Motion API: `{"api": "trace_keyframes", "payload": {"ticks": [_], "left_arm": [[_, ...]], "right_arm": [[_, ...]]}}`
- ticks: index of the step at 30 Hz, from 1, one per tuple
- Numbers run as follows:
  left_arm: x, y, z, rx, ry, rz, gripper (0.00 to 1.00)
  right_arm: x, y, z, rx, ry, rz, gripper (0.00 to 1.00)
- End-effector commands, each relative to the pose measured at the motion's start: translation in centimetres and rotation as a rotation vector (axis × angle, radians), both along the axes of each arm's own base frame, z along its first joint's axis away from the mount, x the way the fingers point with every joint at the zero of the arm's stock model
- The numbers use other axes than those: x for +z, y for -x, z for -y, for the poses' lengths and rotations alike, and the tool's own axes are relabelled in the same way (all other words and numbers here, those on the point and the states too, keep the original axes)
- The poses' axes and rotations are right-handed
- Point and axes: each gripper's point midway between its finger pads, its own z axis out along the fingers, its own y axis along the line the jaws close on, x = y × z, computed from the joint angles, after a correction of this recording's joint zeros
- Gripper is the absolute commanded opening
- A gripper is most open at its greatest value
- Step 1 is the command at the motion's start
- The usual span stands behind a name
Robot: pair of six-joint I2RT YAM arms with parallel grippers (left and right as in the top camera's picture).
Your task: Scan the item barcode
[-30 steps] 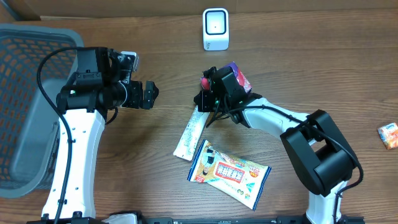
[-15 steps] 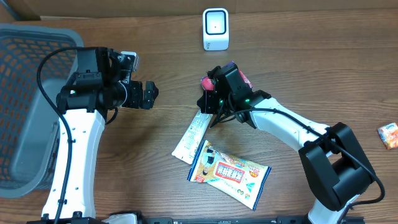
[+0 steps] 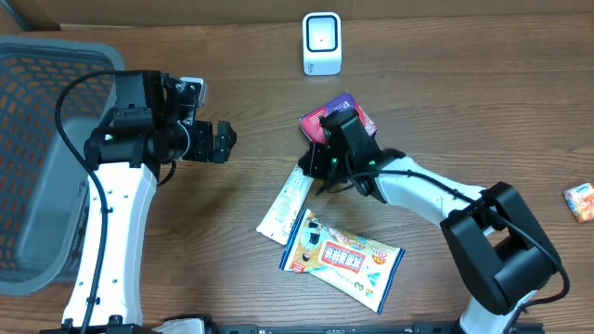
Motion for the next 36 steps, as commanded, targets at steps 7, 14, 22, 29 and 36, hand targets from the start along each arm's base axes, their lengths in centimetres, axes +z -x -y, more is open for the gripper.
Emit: {"api": "trace_keyframes", "payload": {"ticks": [7,14,22,29,36], "left_arm": [[0.2,0.2,-0.3,0.022,0.003,-0.002,1.00],[0.1,0.4,-0.3,0.022,0.002,-0.010,1.00],[0.1,0.4,-0.4,0.023,0.000,-0.011,1.00],[-0.2,0.7,-0.8,0.036,-0.022,-0.027,1.00],[-0.2,0.7,-0.8,0.036,-0.022,-0.028,1.00]], "right_arm": [[-3.3,1.7,1.8,-0.076,0.033,-0.044,0.04],[-6.2,2.0,1.9,-0.073,0.051,-0.083,0.04],[-8.6,2.8,2.3,-0.105,0.066,-0.157,0.04],[-10.4,3.3,2.7,-0.128,0.075,-0.194,0.04],[-10.6,3.3,2.7,-0.131,0.080,-0.193,0.04]]}}
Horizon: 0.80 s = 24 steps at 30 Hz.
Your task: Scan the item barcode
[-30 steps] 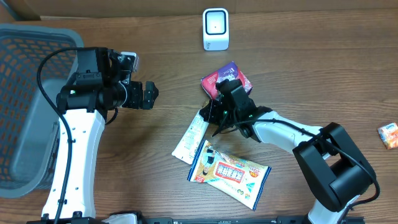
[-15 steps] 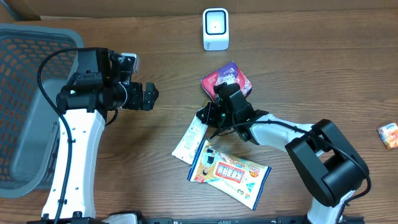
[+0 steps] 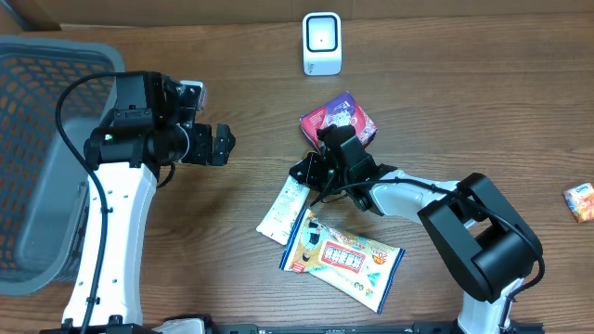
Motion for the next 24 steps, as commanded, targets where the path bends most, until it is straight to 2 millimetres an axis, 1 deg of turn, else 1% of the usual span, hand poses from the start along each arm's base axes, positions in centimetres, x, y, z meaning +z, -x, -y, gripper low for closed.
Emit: {"api": "trace_keyframes", "payload": {"ticks": [1,3,5,7,12,17,20,23,24], "left_arm": [[0.2,0.1,-0.4,0.024,-0.001,0.000,1.00],[0.1,0.2,-0.4,0.024,-0.001,-0.004,1.00],[0.1,0.3,-0.4,0.024,-0.001,-0.008,1.00],[0.1,0.3,-0.4,0.024,-0.001,-0.008,1.00],[0.1,0.3,-0.4,0.024,-0.001,-0.008,1.00],[0.1,0.3,-0.4,0.024,-0.001,-0.008,1.00],[0.1,0.3,-0.4,0.024,-0.001,-0.010,1.00],[0.0,0.5,-0.4,0.024,-0.001,-0.018,1.00],[-0.1,0.6,-0.4,0.023,-0.001,-0.021,1.00]], "right_arm": [[-7.5,2.4,4.2,-0.088,0.192,-0.146,0.04],[-7.9,2.6,4.5,-0.095,0.202,-0.165,0.04],[-8.6,2.9,4.9,-0.126,0.215,-0.202,0.04],[-8.9,3.0,4.8,-0.128,0.210,-0.205,0.04],[-9.0,3.1,4.7,-0.126,0.204,-0.213,0.04],[-10.0,3.8,5.5,-0.190,0.209,-0.271,0.04],[-11.0,4.3,5.7,-0.244,0.187,-0.324,0.04],[-11.4,4.7,5.1,-0.219,0.136,-0.328,0.04],[-11.2,4.6,4.9,-0.211,0.122,-0.324,0.04]]}}
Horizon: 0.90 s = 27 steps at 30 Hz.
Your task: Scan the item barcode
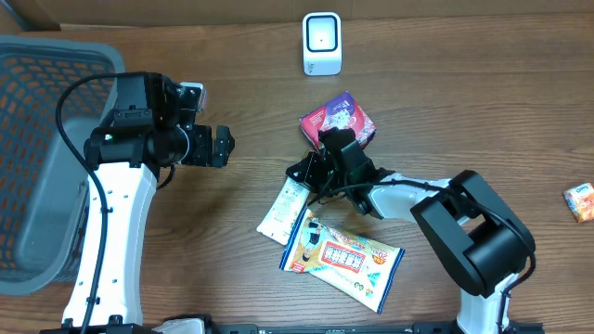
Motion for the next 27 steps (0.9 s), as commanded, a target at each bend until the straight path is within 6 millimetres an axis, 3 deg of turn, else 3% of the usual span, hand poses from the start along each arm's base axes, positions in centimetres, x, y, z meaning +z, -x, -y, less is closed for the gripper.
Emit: {"api": "trace_keyframes", "payload": {"ticks": [1,3,8,13,15,18,20,23,27], "left_arm": [[0.1,0.3,-0.3,0.022,0.002,-0.008,1.00],[0.1,0.3,-0.3,0.022,0.002,-0.007,1.00],[0.1,0.4,-0.4,0.024,-0.002,-0.010,1.00],[0.1,0.2,-0.6,0.038,-0.012,-0.003,1.00],[0.2,0.0,-0.6,0.038,-0.012,0.003,1.00],[0.3,-0.1,-0.7,0.046,-0.008,0.009,1.00],[0.4,-0.3,-0.7,0.054,-0.003,0.013,1.00],[0.4,-0.4,-0.7,0.054,-0.003,0.019,1.00],[0.4,-0.4,-0.7,0.054,-0.004,0.019,1.00]], "right_arm": [[-10.0,4.3,5.0,-0.072,0.191,-0.214,0.04],[-8.5,3.5,3.5,0.007,0.135,-0.113,0.04],[-6.3,3.0,2.6,0.057,0.101,-0.029,0.04],[0.0,1.6,1.4,0.163,0.079,0.221,0.05],[3.3,1.3,1.4,0.156,0.066,0.282,0.16],[8.0,1.2,1.7,0.144,0.030,0.349,0.68],[11.2,1.2,2.2,0.127,0.006,0.396,0.89],[14.3,1.3,3.8,0.088,0.006,0.424,1.00],[13.9,2.3,7.1,0.026,0.107,0.335,1.00]]}}
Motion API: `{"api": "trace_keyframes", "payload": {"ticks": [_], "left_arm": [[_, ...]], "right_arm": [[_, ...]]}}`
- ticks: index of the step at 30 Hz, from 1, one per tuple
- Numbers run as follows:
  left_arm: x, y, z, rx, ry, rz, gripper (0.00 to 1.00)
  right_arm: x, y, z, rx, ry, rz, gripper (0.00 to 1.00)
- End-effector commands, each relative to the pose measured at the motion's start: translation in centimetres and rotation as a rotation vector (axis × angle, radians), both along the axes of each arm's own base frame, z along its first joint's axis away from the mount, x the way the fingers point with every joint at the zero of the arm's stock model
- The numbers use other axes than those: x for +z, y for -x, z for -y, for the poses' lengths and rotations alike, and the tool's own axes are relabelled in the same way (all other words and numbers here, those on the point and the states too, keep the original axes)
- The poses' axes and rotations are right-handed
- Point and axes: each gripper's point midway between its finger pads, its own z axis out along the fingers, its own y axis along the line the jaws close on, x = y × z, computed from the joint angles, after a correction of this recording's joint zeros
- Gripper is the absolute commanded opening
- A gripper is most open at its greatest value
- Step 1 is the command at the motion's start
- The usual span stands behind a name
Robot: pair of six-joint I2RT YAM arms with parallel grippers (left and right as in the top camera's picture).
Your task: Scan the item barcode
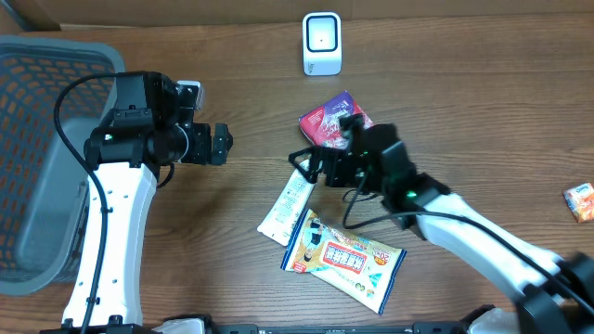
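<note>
A long white packet lies flat mid-table. Below it lies a large printed snack bag, and behind it a purple box. The white scanner stands at the back edge. My right gripper is over the packet's upper end. It is motion-blurred, so its jaws are unclear, as is any contact with the packet. My left gripper hangs open and empty to the left of the items.
A grey mesh basket fills the left side. A small orange packet lies at the far right. The right arm's forearm crosses the table from the lower right.
The right arm has changed pose: its forearm now reaches in from the lower right and looks larger and blurred. The gripper tip stays by the white packet's upper end. Items and left arm are unchanged.
The right gripper first sat just below the purple box. It then stood further left at the white packet's upper end and held there. By now the arm has swung to a new pose with the tip still there. The left arm and the items have stayed put.
</note>
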Motion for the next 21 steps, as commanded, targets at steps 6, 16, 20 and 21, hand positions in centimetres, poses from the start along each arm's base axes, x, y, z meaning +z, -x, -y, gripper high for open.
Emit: {"api": "trace_keyframes", "payload": {"ticks": [6,16,20,21], "left_arm": [[0.3,0.0,-0.3,0.022,0.003,0.009,1.00],[0.3,0.0,-0.3,0.066,0.031,-0.002,1.00],[0.3,0.0,-0.3,0.091,0.045,-0.007,1.00],[0.3,0.0,-0.3,0.091,0.045,-0.007,1.00]], "right_arm": [[-2.3,3.3,2.7,0.039,0.109,-0.143,1.00],[-5.7,5.4,0.8,0.129,0.152,-0.228,1.00],[-9.2,5.4,0.2,0.105,0.185,-0.314,1.00],[-10.1,5.3,-0.1,0.110,0.190,-0.320,1.00]]}}
